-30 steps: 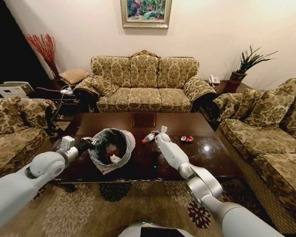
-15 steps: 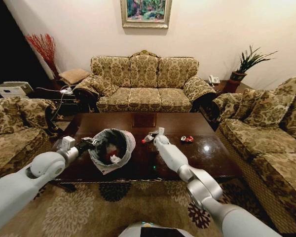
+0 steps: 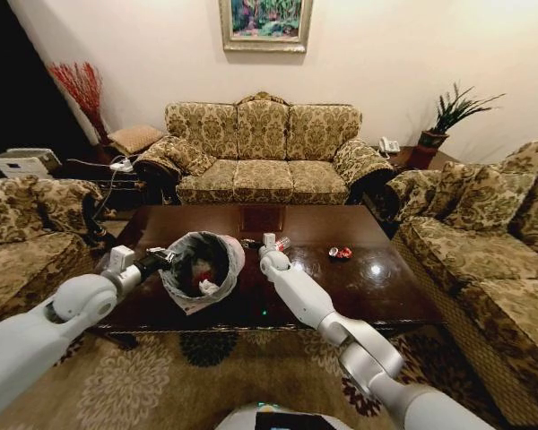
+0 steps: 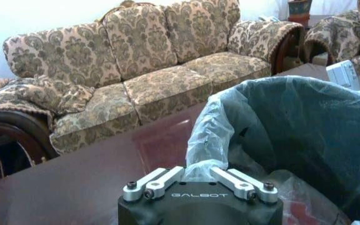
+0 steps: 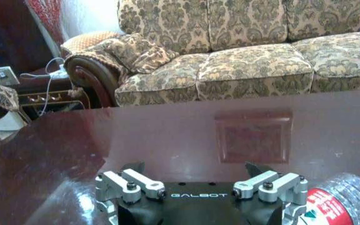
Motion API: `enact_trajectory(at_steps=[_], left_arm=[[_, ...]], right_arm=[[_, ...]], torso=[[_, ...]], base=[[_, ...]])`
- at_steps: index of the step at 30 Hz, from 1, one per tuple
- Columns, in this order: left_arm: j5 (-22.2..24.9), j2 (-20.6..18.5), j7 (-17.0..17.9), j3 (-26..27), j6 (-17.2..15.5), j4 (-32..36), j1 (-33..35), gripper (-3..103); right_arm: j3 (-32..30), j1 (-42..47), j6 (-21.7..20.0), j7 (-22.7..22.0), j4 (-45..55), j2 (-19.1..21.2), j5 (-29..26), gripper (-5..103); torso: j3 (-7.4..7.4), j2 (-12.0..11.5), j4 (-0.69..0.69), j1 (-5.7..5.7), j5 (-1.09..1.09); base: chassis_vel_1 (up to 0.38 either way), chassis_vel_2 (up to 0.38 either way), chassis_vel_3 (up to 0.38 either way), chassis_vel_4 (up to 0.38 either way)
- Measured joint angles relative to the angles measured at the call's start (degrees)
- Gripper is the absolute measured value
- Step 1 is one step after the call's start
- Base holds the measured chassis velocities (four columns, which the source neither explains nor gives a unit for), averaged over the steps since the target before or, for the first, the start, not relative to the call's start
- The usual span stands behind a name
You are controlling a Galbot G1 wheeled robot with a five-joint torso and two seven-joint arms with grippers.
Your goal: Move to the front of the table and place the trash on the table into the trash bin.
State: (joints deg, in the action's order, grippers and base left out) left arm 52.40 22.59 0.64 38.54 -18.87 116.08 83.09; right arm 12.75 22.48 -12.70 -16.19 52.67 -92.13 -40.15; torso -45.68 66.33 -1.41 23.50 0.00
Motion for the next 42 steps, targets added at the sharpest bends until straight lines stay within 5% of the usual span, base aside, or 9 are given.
enact_trajectory(at_steps=[4, 9, 17, 30, 42], left_arm=[[0.0, 0.0, -0.1, 0.0, 0.0, 0.0, 0.1, 2], [-0.1, 0.0, -0.2, -0.3, 0.2, 0.0, 0.0, 2], [-0.2, 0.0, -0.1, -0.2, 0.2, 0.3, 0.3, 2], [-0.4, 0.3, -0.1, -1.0, 0.3, 0.1, -0.1, 2], [-1.0, 0.9, -0.3, -1.2, 0.6, -0.2, -0.3, 2]], right_arm=[[0.6, 1.5, -0.4, -5.3, 2.7, 0.0, -1.0, 100], [1.4, 3.3, -2.1, -19.2, 7.7, 0.0, -8.7, 100], [-1.3, 3.4, -0.9, -24.9, 4.1, 0.0, -10.6, 100], [-5.6, 2.6, -0.3, -24.2, -1.6, 0.0, -11.8, 100], [-7.4, 2.4, -1.4, -17.1, -6.3, 0.0, -10.7, 103]], torso=[[0.01, 0.0, -0.01, -0.01, 0.01], [-0.02, 0.0, 0.04, 0.08, 0.0], [-0.01, 0.0, 0.0, 0.01, -0.01], [-0.02, 0.0, 0.03, 0.06, -0.01], [-0.01, 0.0, 0.0, 0.03, 0.0]], base=[[-0.137, 0.138, 0.139, -0.116], [-0.161, 0.143, 0.136, -0.157], [-0.045, 0.041, 0.027, -0.044], [0.013, -0.006, -0.003, 0.009], [0.0, 0.0, 0.0, 0.0]])
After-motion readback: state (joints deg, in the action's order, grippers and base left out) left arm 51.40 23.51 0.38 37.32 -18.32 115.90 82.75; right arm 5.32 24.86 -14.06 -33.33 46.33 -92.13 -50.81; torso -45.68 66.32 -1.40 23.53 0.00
